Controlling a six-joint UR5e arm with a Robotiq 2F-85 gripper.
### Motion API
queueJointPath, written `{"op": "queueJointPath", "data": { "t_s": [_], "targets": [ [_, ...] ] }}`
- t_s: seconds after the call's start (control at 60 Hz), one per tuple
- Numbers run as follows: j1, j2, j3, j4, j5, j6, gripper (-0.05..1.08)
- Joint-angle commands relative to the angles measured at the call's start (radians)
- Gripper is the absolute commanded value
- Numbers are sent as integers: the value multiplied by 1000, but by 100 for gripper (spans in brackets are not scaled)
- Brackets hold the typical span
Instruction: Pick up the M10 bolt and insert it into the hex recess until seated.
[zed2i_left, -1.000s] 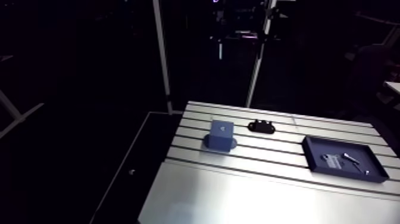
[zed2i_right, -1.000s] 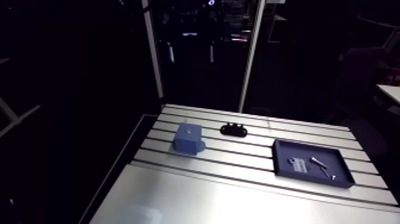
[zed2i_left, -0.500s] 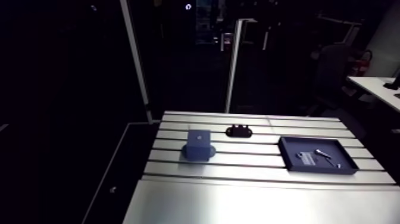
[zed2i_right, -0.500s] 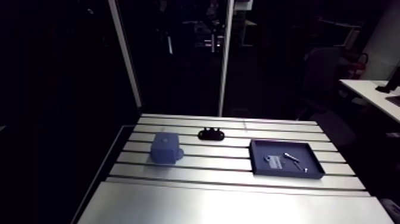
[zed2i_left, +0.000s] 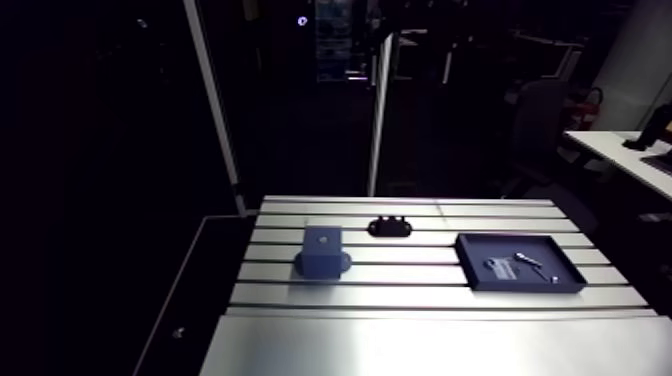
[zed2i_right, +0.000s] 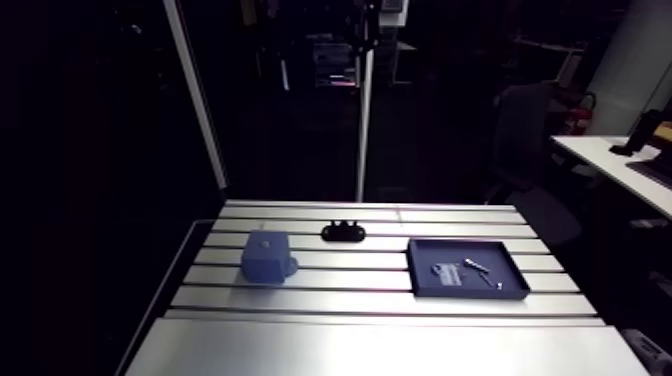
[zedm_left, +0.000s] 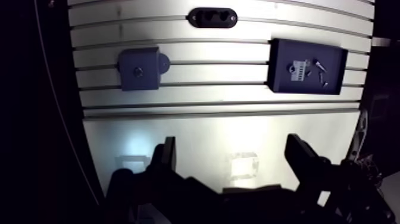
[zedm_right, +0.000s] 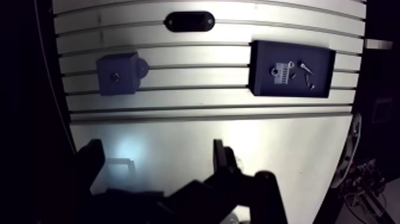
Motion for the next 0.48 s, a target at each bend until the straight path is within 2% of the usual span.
{"op": "queueJointPath", "data": {
  "t_s": [0.017, 0.483],
  "targets": [
    [-4, 0, -7, 0, 1, -1, 1],
    [-4, 2, 3, -3, 7, -1, 1]
  ]
}}
